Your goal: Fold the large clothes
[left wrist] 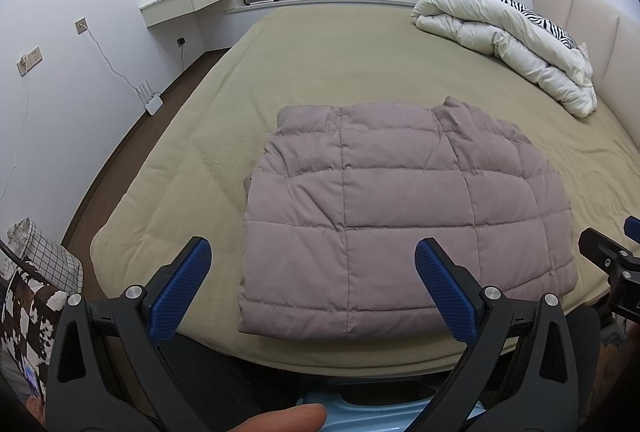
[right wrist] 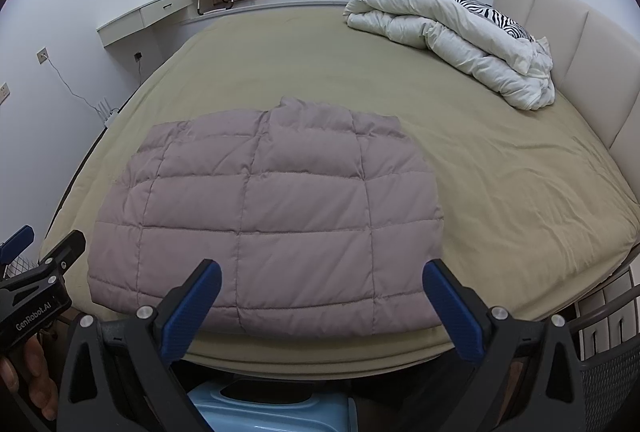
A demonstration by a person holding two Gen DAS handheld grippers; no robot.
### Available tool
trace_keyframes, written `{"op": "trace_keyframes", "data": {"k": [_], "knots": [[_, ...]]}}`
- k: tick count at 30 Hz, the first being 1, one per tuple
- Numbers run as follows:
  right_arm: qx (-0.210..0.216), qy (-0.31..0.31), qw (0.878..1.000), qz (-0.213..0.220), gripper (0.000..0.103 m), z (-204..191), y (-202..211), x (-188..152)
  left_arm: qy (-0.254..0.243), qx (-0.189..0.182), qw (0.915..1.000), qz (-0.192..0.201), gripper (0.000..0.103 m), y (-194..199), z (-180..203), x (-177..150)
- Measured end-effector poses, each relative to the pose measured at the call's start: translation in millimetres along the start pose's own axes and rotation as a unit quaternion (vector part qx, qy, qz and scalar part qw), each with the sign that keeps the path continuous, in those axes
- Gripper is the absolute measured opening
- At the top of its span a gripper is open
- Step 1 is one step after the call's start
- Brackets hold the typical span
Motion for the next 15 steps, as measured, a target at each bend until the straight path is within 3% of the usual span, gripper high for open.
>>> {"op": "trace_keyframes", "data": {"k": [15], "knots": [[0.000, -0.001, 1.000, 0.000, 0.103, -0.3, 0.0, -0.7, 0.000, 0.000, 1.0000, 0.000, 0.103, 0.1, 0.5, 0.0]]}}
Point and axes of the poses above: each gripper's, at about its wrist camera, not at the fingertips, and y roughly against the way its jaws point, z to its right, x to its top, the point moved 5 cm from there along -y, roughly the way its jaws point, and after that the axes turned 6 degrees about -y, right-handed, at the moved point
